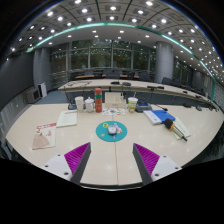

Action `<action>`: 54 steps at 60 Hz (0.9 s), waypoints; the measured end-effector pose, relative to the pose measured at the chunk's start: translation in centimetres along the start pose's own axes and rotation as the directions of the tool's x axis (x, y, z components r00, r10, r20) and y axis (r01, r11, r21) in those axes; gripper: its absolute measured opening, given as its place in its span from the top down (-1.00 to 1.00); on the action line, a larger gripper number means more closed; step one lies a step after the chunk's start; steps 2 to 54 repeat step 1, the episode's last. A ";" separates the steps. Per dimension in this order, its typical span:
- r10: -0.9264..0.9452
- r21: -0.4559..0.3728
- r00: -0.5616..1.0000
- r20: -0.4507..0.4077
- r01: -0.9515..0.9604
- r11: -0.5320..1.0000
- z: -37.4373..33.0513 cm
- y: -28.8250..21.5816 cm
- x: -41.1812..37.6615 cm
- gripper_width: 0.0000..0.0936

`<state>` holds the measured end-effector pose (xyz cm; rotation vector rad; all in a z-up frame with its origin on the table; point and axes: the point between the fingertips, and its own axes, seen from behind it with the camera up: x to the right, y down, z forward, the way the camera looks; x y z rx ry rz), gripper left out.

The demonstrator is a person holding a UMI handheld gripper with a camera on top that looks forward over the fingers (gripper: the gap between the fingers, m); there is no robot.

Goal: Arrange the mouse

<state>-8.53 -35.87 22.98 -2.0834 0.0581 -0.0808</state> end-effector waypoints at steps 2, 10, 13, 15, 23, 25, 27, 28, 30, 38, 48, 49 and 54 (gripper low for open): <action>0.003 0.002 1.000 0.001 -0.003 1.000 -0.2 0.0 0.0 -0.83; 0.003 0.002 1.000 0.001 -0.003 1.000 -0.2 0.0 0.0 -0.83; 0.003 0.002 1.000 0.001 -0.003 1.000 -0.2 0.0 0.0 -0.83; 0.003 0.002 1.000 0.001 -0.003 1.000 -0.2 0.0 0.0 -0.83; 0.003 0.002 1.000 0.001 -0.003 1.000 -0.2 0.0 0.0 -0.83; 0.003 0.002 1.000 0.001 -0.003 1.000 -0.2 0.0 0.0 -0.83; 0.003 0.002 1.000 0.001 -0.003 1.000 -0.2 0.0 0.0 -0.83; 0.003 0.002 1.000 0.001 -0.003 1.000 -0.2 0.0 0.0 -0.83; 0.003 0.002 1.000 0.001 -0.003 1.000 -0.2 0.0 0.0 -0.83; 0.003 0.002 1.000 0.001 -0.003 1.000 -0.2 0.0 0.0 -0.83; 0.003 0.002 1.000 0.001 -0.003 1.000 -0.2 0.0 0.0 -0.83; 0.003 0.002 1.000 0.001 -0.003 1.000 -0.2 0.0 0.0 -0.83; 0.003 0.002 1.000 0.001 -0.003 1.000 -0.2 0.0 0.0 -0.83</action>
